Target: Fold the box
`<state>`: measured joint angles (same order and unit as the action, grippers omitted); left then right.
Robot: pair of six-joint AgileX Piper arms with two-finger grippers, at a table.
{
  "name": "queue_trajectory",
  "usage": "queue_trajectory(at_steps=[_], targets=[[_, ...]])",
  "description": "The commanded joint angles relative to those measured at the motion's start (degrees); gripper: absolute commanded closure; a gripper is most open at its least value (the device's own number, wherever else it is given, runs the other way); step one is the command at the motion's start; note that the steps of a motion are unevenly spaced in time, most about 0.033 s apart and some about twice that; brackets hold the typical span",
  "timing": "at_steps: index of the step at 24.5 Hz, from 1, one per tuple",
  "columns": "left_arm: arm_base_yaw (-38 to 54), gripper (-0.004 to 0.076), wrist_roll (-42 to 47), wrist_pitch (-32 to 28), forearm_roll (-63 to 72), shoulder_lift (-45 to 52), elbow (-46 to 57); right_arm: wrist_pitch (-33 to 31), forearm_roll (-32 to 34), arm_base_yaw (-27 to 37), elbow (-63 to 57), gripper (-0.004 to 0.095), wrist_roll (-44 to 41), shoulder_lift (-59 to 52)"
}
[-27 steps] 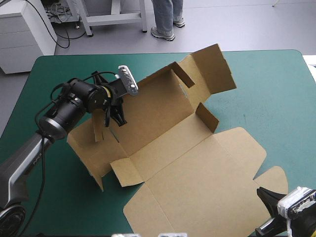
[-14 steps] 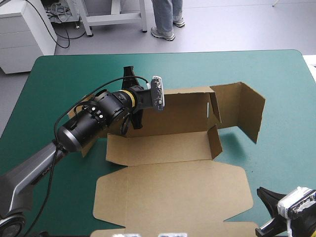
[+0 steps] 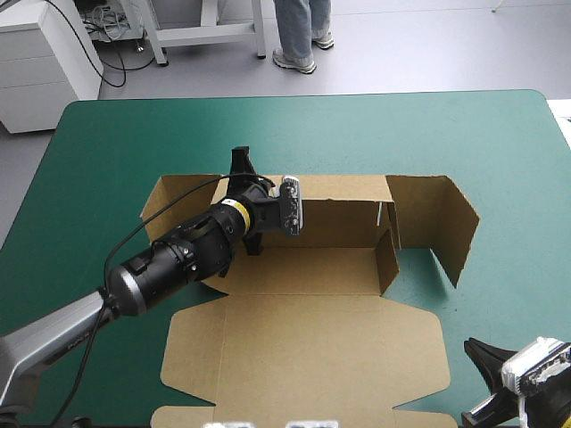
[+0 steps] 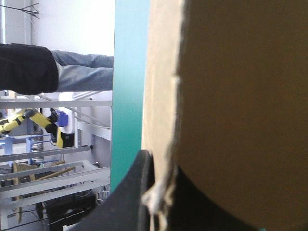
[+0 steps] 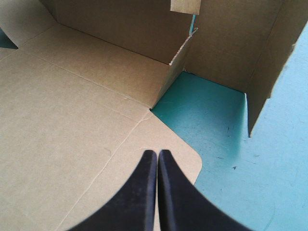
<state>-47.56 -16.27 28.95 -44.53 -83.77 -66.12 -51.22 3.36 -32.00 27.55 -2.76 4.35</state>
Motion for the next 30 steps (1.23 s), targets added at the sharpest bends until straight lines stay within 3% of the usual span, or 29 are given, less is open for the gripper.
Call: queue_trajectory(at_steps=[1, 5, 10, 12, 21, 30], targets=[[-2.76, 0.0732, 4.17, -3.47, -1.89, 2.59, 2.13, 4.21, 1.88, 0.07, 1.23, 0.0924, -0.20, 0.87], [-3.53, 0.0732, 6.66, -4.61, -3.41, 2.59, 4.00, 4.21, 4.90, 0.07, 1.11, 0.0889, -1.49, 0.98], [-3.53, 0.0732, 9.00, -4.01, -6.66, 2.59, 4.00, 4.21, 4.64, 0.07, 1.11, 0.0555, -1.05, 0.98], [-3.53, 0.0732, 9.10, -4.01, -6.66, 2.59, 4.00, 4.21, 4.77, 0.07, 1.11, 0.0504, -1.05, 0.98], [-3.53, 0.0732, 8.99, -3.87, -6.75, 2.59, 4.00, 4.21, 5.89, 0.07, 4.63, 0.0496, -1.90, 3.99], [-3.53, 0.0732, 8.98, -3.28, -6.75, 2.59, 4.00, 2.97, 14.06, 0.07, 21.77, 0.0496, -6.86, 23.04]])
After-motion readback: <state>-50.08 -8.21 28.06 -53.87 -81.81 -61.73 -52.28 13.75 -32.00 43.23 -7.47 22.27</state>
